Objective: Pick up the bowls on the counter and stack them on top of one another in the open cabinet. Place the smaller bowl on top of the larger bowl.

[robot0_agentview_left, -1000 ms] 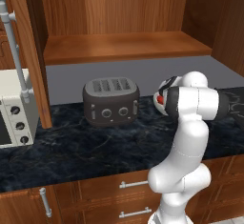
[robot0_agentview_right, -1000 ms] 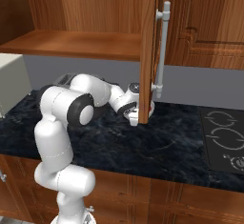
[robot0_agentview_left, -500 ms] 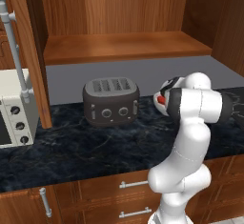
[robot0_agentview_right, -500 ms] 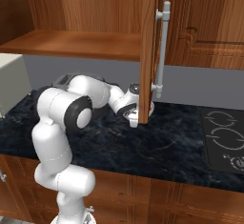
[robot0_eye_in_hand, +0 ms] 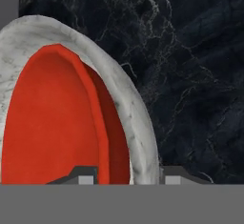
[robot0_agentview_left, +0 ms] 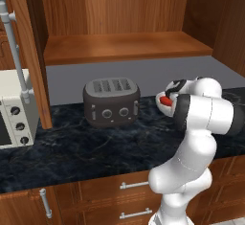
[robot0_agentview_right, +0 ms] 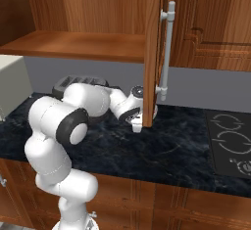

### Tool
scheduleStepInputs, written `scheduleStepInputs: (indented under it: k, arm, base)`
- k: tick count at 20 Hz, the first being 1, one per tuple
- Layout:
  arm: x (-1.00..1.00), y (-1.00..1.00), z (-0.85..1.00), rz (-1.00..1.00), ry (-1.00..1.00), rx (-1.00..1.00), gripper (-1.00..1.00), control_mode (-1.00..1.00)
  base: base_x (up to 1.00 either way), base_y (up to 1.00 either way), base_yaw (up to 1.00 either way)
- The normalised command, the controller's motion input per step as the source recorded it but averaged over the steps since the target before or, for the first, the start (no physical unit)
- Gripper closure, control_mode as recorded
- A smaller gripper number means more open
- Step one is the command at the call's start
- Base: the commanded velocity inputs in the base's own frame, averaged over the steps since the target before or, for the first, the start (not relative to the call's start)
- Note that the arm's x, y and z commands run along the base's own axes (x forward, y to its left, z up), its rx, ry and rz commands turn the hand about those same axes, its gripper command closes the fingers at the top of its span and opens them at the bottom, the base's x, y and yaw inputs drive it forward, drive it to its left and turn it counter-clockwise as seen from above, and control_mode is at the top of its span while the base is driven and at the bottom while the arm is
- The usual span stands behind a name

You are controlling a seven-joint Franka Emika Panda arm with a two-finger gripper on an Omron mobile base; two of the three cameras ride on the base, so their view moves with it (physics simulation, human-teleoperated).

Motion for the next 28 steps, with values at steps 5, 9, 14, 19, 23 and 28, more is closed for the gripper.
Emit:
scheduleStepInputs:
  k: [5, 9, 14, 19, 23, 28]
  arm:
    - [-0.20, 0.00, 0.36, 0.04, 0.00, -0.01, 1.00, -1.00]
    - [-0.24, 0.00, 0.37, 0.03, 0.00, -0.02, 1.00, -1.00]
    - [-0.30, 0.07, 0.38, 0.00, -0.01, -0.01, 1.00, -1.00]
    - [-0.41, 0.18, 0.40, 0.00, -0.05, -0.01, 1.00, -1.00]
    - [-0.50, 0.24, 0.39, 0.00, -0.11, -0.05, 1.00, -1.00]
    - [-0.52, 0.20, 0.40, 0.00, -0.11, -0.03, 1.00, -1.00]
  base:
    - [0.00, 0.00, 0.00]
    - [0.00, 0.00, 0.00]
    - [0.00, 0.00, 0.00]
    - [0.00, 0.00, 0.00]
    - [0.00, 0.00, 0.00]
    - [0.00, 0.00, 0.00]
